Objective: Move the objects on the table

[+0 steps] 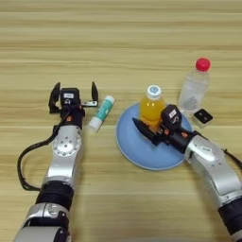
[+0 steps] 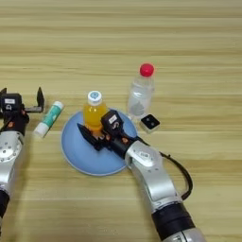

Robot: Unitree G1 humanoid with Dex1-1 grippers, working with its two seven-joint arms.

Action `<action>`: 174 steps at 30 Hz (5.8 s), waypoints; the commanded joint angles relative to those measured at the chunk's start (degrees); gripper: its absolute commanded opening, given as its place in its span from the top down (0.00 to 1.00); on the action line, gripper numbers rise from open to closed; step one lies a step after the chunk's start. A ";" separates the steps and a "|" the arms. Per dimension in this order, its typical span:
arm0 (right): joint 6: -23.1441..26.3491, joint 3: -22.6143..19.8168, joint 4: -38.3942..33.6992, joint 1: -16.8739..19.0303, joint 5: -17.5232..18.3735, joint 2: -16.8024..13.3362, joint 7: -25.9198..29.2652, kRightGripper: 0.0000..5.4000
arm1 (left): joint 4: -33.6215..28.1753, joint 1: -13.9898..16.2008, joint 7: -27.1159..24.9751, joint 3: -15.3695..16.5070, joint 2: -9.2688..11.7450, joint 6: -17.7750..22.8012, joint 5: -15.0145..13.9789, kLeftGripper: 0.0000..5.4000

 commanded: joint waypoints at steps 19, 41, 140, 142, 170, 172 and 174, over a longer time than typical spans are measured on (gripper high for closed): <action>8.81 -14.68 -34.83 3.46 9.12 -8.15 -4.45 0.36 | 1.24 -1.01 0.88 -0.18 -0.50 -0.59 1.13 0.00; 0.02 -26.79 -2.88 -7.16 1.72 -9.69 -17.46 0.36 | 1.81 -1.40 0.93 -0.08 -0.51 -0.82 1.10 0.00; -10.18 -14.45 -10.27 -3.58 -0.61 -6.33 -14.99 0.00 | 4.06 -2.57 1.14 -0.07 -0.48 -2.40 1.05 0.00; -9.98 -14.34 -9.26 -4.01 -0.61 -6.17 -14.95 0.00 | 4.03 -2.56 1.13 -0.08 -0.47 -2.41 1.06 0.00; -7.20 -15.49 12.33 -13.04 0.28 -4.73 -11.14 0.00 | 3.65 -2.24 1.13 -0.38 -0.65 -2.45 1.22 0.00; -7.65 -15.64 13.84 -13.49 0.11 -4.66 -11.27 0.00 | 3.63 -2.23 1.11 -0.36 -0.63 -2.45 1.20 0.00; -8.12 -15.81 15.14 -13.93 0.06 -4.66 -11.28 0.00 | 3.62 -2.23 1.10 -0.36 -0.62 -2.46 1.19 0.00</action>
